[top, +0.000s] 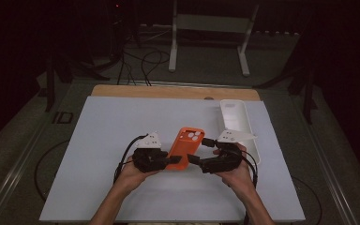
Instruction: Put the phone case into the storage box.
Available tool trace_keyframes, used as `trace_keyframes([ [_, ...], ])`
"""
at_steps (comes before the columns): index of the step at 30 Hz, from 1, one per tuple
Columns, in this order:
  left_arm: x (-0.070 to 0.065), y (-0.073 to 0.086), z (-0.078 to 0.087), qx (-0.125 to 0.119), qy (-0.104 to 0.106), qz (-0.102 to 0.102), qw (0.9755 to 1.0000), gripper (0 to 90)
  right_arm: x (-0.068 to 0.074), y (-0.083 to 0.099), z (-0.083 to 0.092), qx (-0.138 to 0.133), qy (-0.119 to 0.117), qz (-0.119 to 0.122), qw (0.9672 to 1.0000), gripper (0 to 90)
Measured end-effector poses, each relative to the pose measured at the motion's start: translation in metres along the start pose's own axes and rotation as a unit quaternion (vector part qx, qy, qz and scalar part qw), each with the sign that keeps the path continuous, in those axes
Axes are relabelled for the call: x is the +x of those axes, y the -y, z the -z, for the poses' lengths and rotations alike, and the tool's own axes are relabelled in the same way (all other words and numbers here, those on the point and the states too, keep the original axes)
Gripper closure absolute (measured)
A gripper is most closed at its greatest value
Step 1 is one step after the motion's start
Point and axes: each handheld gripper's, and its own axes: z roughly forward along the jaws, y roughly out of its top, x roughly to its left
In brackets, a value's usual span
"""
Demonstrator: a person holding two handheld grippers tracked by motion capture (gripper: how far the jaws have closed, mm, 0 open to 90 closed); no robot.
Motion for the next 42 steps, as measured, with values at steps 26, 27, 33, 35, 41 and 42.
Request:
trace_keyframes([
  [26,-0.007,-0.001,-0.001,-0.025,-0.110,0.014,0.9935,85.4,0.014,-0.011,-0.002,-0.032,0.052,0.002,0.9981,11.1],
  [27,-0.007,-0.001,-0.001,-0.024,-0.110,0.014,0.9936,85.4,0.014,-0.011,-0.003,-0.033,0.053,0.002,0.9981,10.6],
  [33,-0.009,0.000,-0.005,-0.022,-0.118,0.013,0.9927,85.4,0.016,-0.014,-0.006,-0.039,0.056,-0.005,0.9977,10.6],
  [35,-0.010,0.000,-0.006,-0.026,-0.122,0.015,0.9920,85.4,0.017,-0.016,-0.007,-0.044,0.057,-0.010,0.9973,10.6],
  [41,-0.012,0.001,-0.007,-0.028,-0.135,0.014,0.9903,85.4,0.018,-0.018,-0.007,-0.050,0.062,-0.017,0.9967,9.2],
  [42,-0.012,0.001,-0.008,-0.028,-0.138,0.015,0.9900,85.3,0.018,-0.019,-0.007,-0.051,0.062,-0.018,0.9966,9.1],
])
